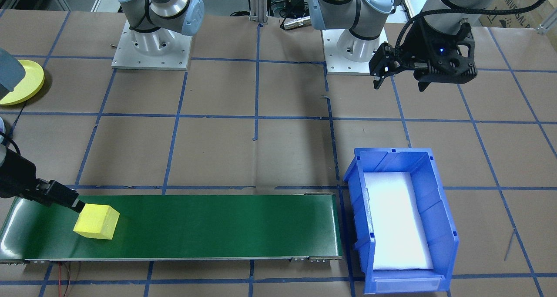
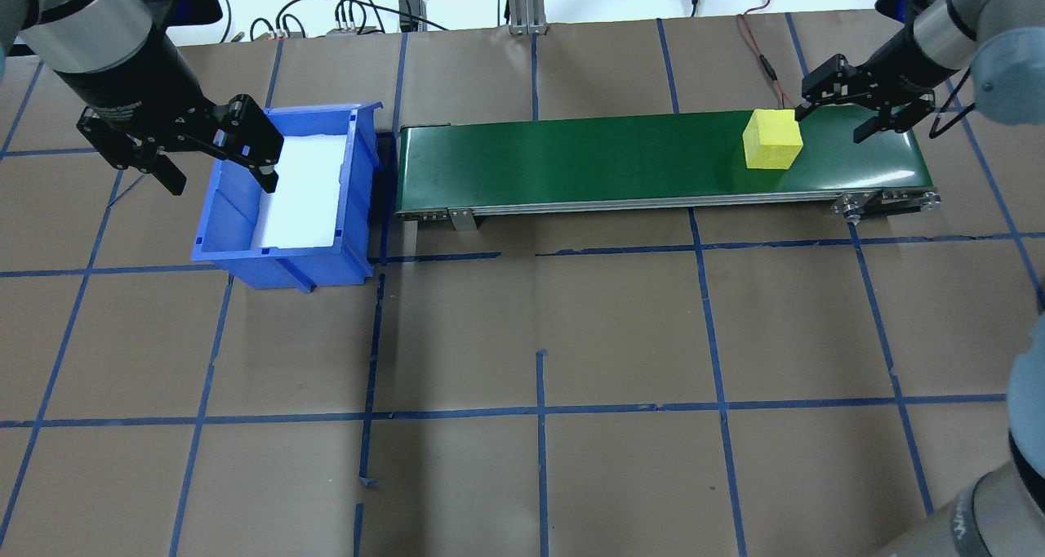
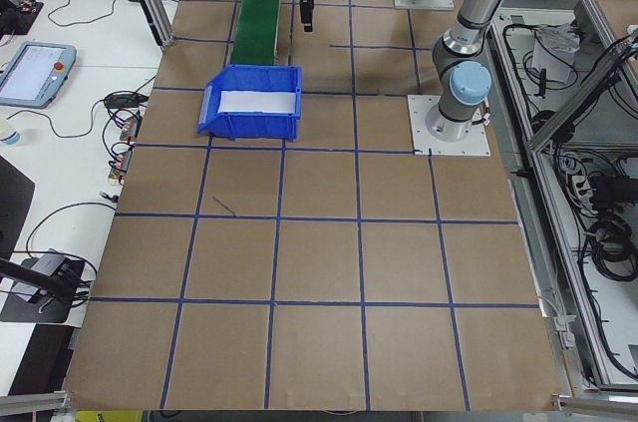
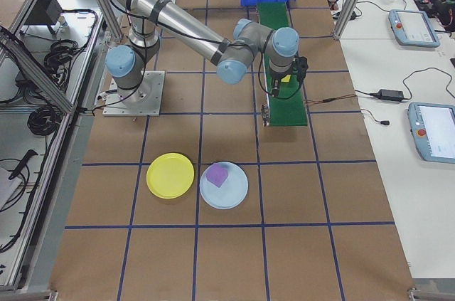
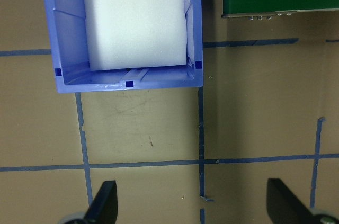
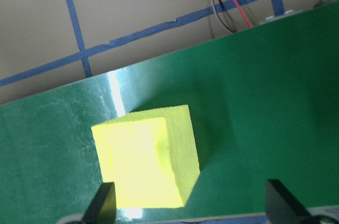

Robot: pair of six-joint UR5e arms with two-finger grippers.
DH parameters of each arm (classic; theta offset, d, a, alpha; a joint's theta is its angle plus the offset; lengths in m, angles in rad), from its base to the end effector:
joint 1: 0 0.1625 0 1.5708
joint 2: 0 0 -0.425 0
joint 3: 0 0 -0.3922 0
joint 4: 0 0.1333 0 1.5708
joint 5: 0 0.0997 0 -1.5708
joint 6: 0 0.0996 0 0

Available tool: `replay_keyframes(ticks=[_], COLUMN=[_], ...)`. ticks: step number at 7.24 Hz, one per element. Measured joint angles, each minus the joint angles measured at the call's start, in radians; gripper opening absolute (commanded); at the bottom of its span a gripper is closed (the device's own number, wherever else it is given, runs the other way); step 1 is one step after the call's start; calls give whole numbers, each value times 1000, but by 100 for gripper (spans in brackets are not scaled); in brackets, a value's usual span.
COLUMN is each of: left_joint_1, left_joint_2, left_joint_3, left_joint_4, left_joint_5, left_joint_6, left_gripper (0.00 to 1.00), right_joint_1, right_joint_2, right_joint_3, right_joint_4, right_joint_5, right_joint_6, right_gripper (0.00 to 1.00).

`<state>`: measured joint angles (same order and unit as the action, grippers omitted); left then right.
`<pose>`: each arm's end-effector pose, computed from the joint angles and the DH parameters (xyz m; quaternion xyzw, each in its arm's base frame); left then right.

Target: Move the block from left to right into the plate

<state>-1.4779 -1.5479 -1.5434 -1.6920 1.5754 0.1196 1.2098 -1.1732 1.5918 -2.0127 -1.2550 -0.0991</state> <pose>-0.0883 -0.4846 0.5007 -0.0134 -0.9993 -0.0355 0.0015 -0.0670 -0.6425 0.3026 0.1271 0.9793 -0.0471 0.1505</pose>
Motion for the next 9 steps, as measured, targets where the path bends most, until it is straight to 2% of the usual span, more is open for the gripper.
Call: replay_keyframes(ticks=[3, 4, 5, 6, 7, 9], left_joint_1=[1, 1, 1, 1, 1, 1], left_joint_2=[0, 0, 0, 0, 0, 0], left_joint_3=[1, 2, 2, 0, -1, -3], left_joint_4=[3, 3, 3, 3, 3, 3], left_joint_5=[-1, -1, -2, -1, -1, 0], left_joint_6=[1, 0, 0, 0, 1, 1], left_gripper=[100, 100, 100, 100, 100, 100], right_joint_1=[11, 11, 11, 10, 9, 4], right_joint_2=[62, 74, 86, 94, 93, 62], right_joint_3=[-4, -3, -1, 3, 6, 15], right_joint_4=[-74, -82, -94, -105, -110, -110], right_joint_5=[22, 22, 17, -20, -82, -203], right_joint_6=[76, 84, 82, 72, 43, -84], right_gripper=[100, 94, 65, 47, 39, 38])
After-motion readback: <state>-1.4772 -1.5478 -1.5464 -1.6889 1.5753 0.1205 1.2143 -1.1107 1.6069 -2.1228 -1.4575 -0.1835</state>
